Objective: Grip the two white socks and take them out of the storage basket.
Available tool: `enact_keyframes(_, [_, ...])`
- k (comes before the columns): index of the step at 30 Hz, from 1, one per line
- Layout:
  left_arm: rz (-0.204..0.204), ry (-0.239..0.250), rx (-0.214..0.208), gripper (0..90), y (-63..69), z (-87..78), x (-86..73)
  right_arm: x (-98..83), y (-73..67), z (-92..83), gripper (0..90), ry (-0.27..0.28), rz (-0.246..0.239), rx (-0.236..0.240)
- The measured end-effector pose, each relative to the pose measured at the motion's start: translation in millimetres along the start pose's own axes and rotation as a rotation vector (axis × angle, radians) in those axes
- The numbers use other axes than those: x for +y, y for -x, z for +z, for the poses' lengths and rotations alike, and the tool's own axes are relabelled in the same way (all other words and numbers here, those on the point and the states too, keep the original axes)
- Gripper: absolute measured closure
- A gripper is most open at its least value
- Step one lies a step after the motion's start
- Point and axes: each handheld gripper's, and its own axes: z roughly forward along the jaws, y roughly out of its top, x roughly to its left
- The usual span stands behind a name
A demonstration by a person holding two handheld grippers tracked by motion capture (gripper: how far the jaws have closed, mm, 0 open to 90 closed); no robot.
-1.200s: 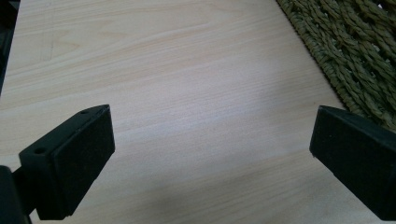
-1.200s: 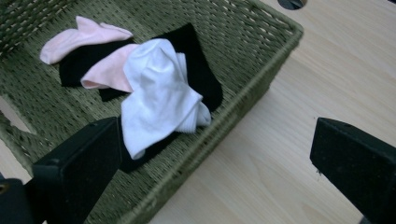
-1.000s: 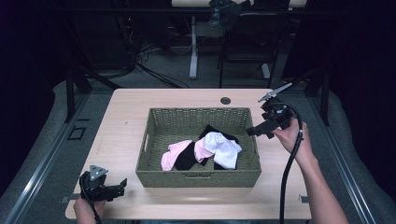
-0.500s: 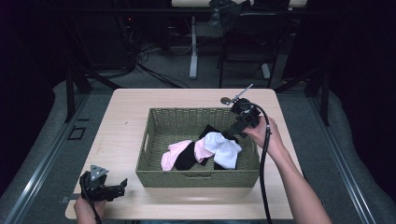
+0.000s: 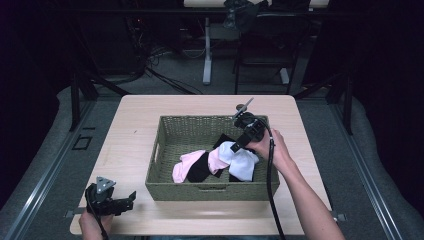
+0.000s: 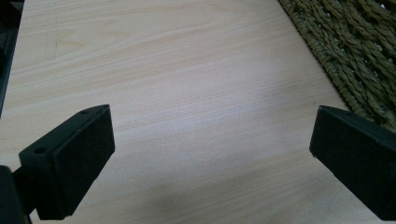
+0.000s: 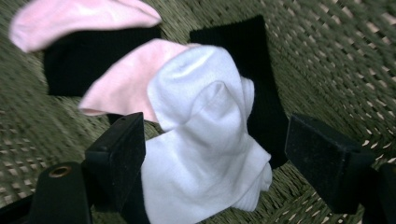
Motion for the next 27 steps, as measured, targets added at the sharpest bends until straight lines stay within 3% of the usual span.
enact_keyframes(4, [0.003,-0.006,0.003,0.1,-0.5,0.1,0.0,0.4,-0.3,11.3,22.5,-0.028,0.015,-0.01])
enact_keyframes(6, [0.005,-0.011,0.008,0.1,-0.4,0.7,0.2,1.0,0.8,21.8,25.9,-0.064,0.049,-0.021])
enact_keyframes(9, [0.005,-0.008,0.011,0.2,-0.3,-0.2,0.3,0.5,1.5,31.6,27.7,-0.068,0.074,-0.02])
enact_keyframes(10, [0.005,-0.008,0.011,0.1,-0.3,-0.2,0.3,0.5,1.5,31.6,27.7,-0.068,0.074,-0.02])
enact_keyframes(11, [0.004,-0.009,0.009,0.1,-0.8,0.1,0.1,1.3,3.1,35.3,28.7,-0.119,0.058,-0.024])
enact_keyframes(13, [0.003,-0.011,0.01,0.1,-0.8,0.5,0.0,0.9,2.8,37.4,30.4,-0.121,0.063,-0.023])
enact_keyframes(16, [0.006,-0.01,0.009,0.2,-0.4,0.5,0.3,1.0,3.1,43.7,48.6,-0.157,0.069,-0.024])
enact_keyframes(18, [0.006,-0.009,0.009,0.2,-0.4,0.3,0.3,0.9,3.2,44.4,52.6,-0.163,0.07,-0.031])
enact_keyframes(19, [0.006,-0.01,0.009,0.2,-0.5,0.4,0.3,0.4,3.5,44.2,62.1,-0.169,0.07,-0.016])
enact_keyframes(20, [0.005,-0.011,0.009,0.2,-0.7,0.5,0.2,0.4,3.5,44.2,62.1,-0.169,0.07,-0.016])
enact_keyframes(23, [0.003,-0.009,0.011,0.2,-0.8,0.5,0.2,-0.6,2.4,38.7,74.2,-0.161,0.072,-0.009])
enact_keyframes(27, [0.005,-0.01,0.009,0.2,-0.7,0.4,0.3,-0.3,3.3,31.0,76.8,-0.167,0.06,-0.006])
